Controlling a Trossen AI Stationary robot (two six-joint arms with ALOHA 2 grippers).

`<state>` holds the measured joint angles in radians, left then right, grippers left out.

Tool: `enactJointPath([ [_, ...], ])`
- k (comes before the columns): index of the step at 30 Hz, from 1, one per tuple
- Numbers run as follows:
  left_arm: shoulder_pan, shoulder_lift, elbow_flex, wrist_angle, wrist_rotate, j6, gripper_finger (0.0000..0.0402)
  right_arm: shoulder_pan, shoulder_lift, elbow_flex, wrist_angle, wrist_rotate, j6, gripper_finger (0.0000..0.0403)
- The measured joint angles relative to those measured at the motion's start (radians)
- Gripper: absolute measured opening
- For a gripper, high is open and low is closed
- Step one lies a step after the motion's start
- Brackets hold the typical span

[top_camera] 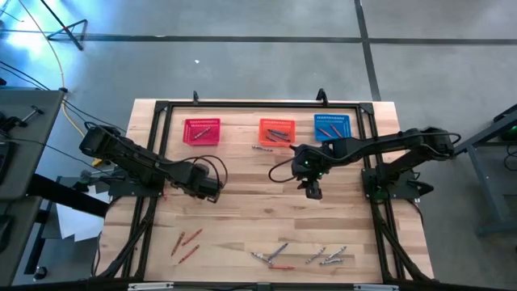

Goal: Sort crayons
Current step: Put the orange crayon into the blue bin

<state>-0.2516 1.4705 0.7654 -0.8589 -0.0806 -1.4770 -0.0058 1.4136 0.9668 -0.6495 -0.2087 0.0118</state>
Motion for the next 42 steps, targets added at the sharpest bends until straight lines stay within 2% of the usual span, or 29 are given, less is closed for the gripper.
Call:
enactJointPath([
  [8, -0.018, 0.0, 0.0, -0.005, -0.013, -0.109, 0.0054, -0.037, 0.0, 0.0, -0.028, 0.001, -0.053, 0.0142],
  [15, -0.047, 0.0, 0.0, -0.01, 0.017, -0.007, 0.0087, -0.095, 0.0, 0.0, -0.027, -0.004, -0.13, 0.0142],
  [17, -0.044, 0.0, 0.0, -0.01, 0.017, -0.025, 0.0102, -0.106, 0.0, 0.0, -0.026, -0.005, -0.147, 0.0142],
  [23, -0.022, 0.0, 0.0, -0.018, -0.024, -0.268, 0.0133, -0.14, 0.0, 0.0, -0.024, -0.011, -0.183, 0.0142],
  [27, -0.021, 0.019, 0.001, -0.028, -0.056, -0.436, 0.014, -0.167, 0.0, 0.0, -0.023, -0.029, -0.222, 0.0142],
  [30, -0.026, 0.062, 0.002, -0.036, -0.056, -0.503, 0.014, -0.182, 0.0, 0.0, -0.026, -0.029, -0.223, 0.0142],
  [35, -0.027, 0.128, 0.008, -0.026, -0.064, -0.528, 0.014, -0.194, 0.0, 0.0, -0.035, -0.032, -0.222, 0.0142],
  [42, -0.023, 0.128, 0.04, -0.009, -0.115, -0.459, 0.014, -0.198, 0.0, 0.0, -0.024, -0.039, -0.223, 0.0142],
])
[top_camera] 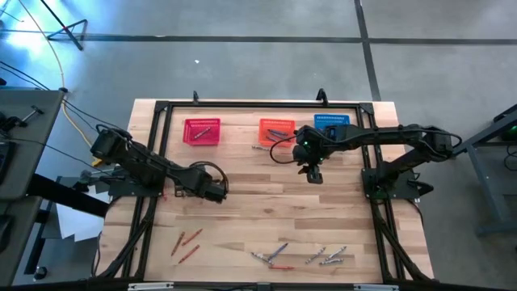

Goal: Sort crayons
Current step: Put the orange crayon into the blue bin

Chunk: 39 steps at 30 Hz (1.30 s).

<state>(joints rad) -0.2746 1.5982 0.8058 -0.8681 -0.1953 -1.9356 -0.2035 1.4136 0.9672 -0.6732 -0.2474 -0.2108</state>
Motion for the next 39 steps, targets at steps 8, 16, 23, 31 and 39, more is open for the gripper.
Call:
enactJointPath([
  [8, 0.0, -0.011, 0.003, -0.132, 0.006, 0.089, 0.014, 0.0, 0.0, 0.0, 0.0, -0.008, 0.0, 0.0142],
  [16, 0.0, -0.013, 0.003, -0.182, 0.099, 0.176, 0.014, 0.0, 0.0, 0.0, 0.005, -0.015, 0.0, 0.0142],
  [23, 0.0, -0.014, -0.027, -0.128, 0.161, 0.271, 0.014, 0.0, 0.0, 0.0, 0.005, -0.014, 0.0, 0.0142],
  [31, 0.034, -0.021, -0.098, -0.061, 0.171, 0.425, 0.014, 0.001, 0.0, 0.0, 0.004, -0.016, 0.0, 0.0142],
  [39, 0.095, -0.019, -0.111, -0.014, 0.246, 0.615, 0.0124, 0.001, 0.0, 0.0, 0.005, -0.019, 0.011, 0.0142],
])
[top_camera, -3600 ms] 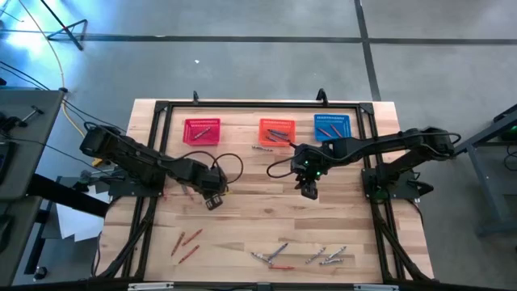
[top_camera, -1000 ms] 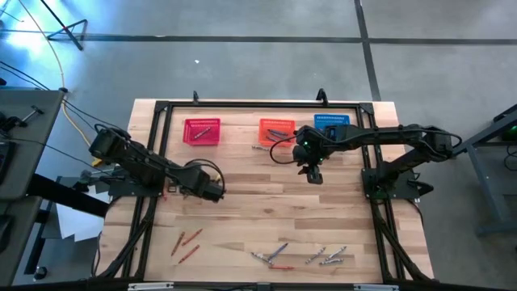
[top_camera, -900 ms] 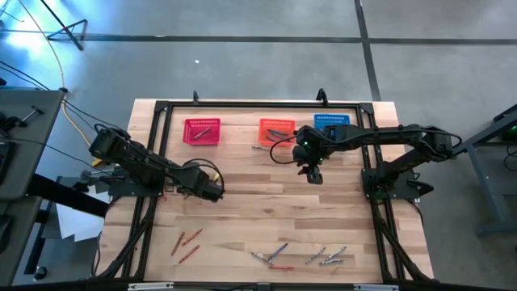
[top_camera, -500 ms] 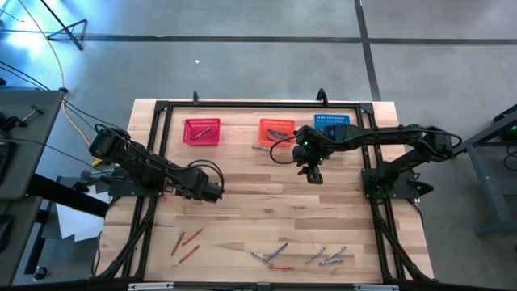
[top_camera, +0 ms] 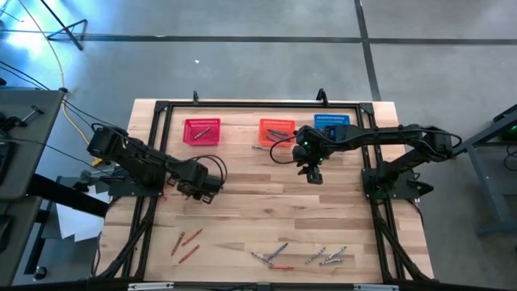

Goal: Sort crayons
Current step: Put the orange crayon into the blue bin

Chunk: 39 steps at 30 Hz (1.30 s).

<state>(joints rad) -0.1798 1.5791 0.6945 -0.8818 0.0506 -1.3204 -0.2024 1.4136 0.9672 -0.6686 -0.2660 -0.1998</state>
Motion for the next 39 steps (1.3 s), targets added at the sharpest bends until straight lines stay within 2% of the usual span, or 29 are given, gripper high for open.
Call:
enactJointPath([
  [11, 0.039, 0.006, 0.033, -0.042, 0.049, 0.094, 0.0008, 0.0, 0.0, 0.0, 0.01, -0.006, 0.019, 0.0142],
  [27, 0.04, 0.009, 0.144, -0.104, 0.021, 0.122, 0.0001, 0.0, 0.0, 0.0, 0.047, -0.006, 0.02, 0.0142],
  [29, 0.04, 0.001, 0.174, -0.106, -0.027, 0.137, 0.0001, 0.0, 0.0, 0.0, 0.079, -0.006, 0.023, 0.0142],
  [32, 0.04, -0.027, 0.234, -0.102, -0.158, 0.166, 0.0001, 0.0, 0.0, 0.0, 0.147, -0.006, 0.041, 0.0142],
  [36, 0.03, -0.104, 0.32, -0.056, -0.429, 0.232, 0.0001, 0.0, 0.0, 0.0, 0.249, -0.006, 0.046, 0.0142],
  [39, 0.002, -0.182, 0.36, 0.048, -0.639, 0.333, 0.0001, 0.0, 0.0, 0.0, 0.37, 0.021, 0.069, 0.0142],
])
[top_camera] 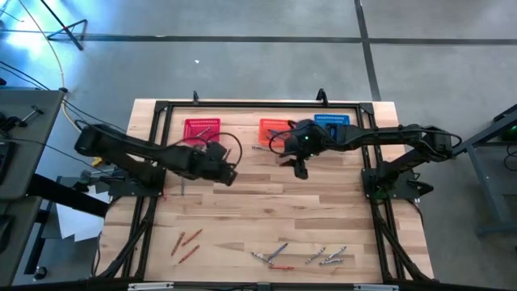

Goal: Sort crayons
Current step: Put the orange crayon into the blue bin

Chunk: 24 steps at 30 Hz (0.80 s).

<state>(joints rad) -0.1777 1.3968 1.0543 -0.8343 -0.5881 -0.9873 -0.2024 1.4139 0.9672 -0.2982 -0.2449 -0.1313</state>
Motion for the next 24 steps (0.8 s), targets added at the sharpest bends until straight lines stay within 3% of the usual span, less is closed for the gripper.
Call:
enactJointPath([
  [7, -0.121, -0.102, 0.002, 0.286, -0.315, 0.252, 0.0001, 0.018, 0.0, 0.0, 0.422, 0.027, 0.03, 0.0142],
  [10, -0.161, -0.094, 0.002, 0.369, -0.391, 0.36, 0.0001, 0.049, 0.0, 0.0, 0.547, 0.068, 0.027, 0.0142],
  [17, -0.171, -0.028, 0.002, 0.605, -0.418, 0.637, 0.0, 0.107, 0.001, 0.0, 0.678, 0.139, 0.028, 0.0142],
  [24, -0.167, -0.008, 0.002, 0.723, -0.415, 0.766, 0.0, 0.145, 0.002, 0.0, 0.7, 0.138, 0.036, 0.0142],
])
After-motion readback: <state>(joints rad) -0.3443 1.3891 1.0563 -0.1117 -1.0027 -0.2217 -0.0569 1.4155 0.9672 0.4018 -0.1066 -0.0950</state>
